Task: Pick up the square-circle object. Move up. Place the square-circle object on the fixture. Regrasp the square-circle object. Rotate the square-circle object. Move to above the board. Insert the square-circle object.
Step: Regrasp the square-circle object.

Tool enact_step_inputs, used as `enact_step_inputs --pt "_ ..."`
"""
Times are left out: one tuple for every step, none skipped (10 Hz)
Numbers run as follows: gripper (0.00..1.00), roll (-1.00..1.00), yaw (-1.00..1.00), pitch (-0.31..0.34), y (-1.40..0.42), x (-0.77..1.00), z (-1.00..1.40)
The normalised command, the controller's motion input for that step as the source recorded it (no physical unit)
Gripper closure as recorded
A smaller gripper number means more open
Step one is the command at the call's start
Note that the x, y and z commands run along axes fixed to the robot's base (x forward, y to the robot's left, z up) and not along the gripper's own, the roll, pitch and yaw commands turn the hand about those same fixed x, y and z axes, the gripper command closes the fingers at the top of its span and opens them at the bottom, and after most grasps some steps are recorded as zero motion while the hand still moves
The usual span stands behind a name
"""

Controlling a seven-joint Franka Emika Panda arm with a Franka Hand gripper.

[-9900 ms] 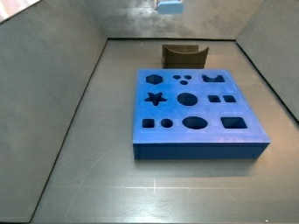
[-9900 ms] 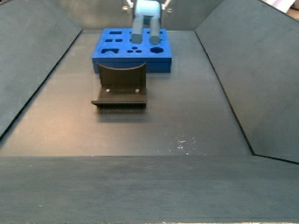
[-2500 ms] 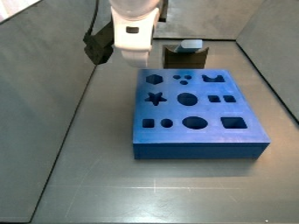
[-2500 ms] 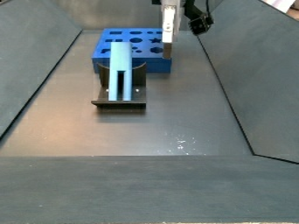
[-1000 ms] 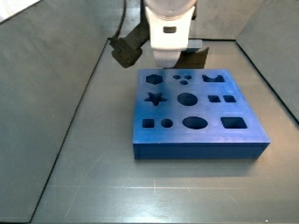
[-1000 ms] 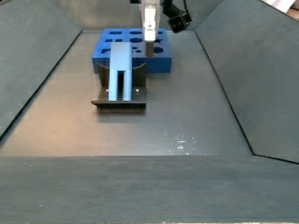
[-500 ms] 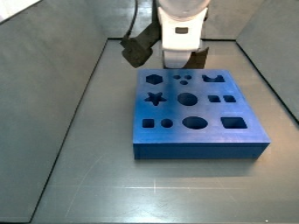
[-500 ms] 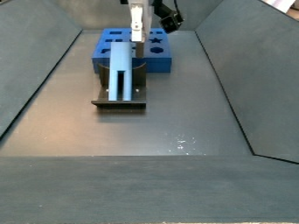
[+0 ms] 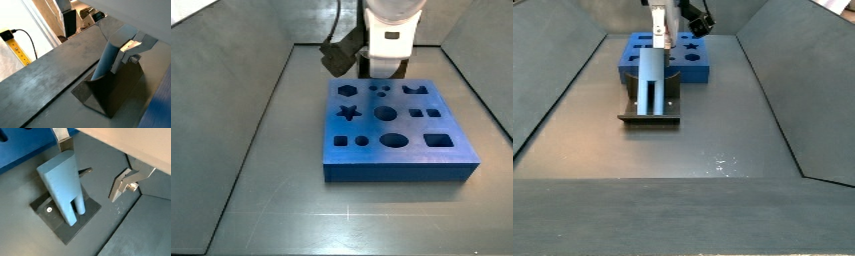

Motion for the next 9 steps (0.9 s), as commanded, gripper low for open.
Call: enact_step_inputs --pt "0.00 0.14 0.10 0.099 -0.04 0.58 -0.03" --pt "0.00 0.14 0.09 0.094 -0.03 0.53 -0.04" --pt "0.00 0.14 0.09 0.092 -0.03 0.48 -0.03" --pt "0.00 0.14 0.08 0.091 -0.03 0.43 -0.03" --pt "0.00 0.15 0.08 0.094 -0.03 0.37 -0.04" --pt "0.00 0.15 0.07 0.097 -0.03 0.34 -0.03" --pt "0.00 0.14 0.07 0.104 -0.03 0.28 -0.03" --pt "0.00 0.14 0.07 0.106 -0.04 0.25 -0.03" --pt "0.00 0.13 0.07 0.107 -0.04 0.22 -0.04"
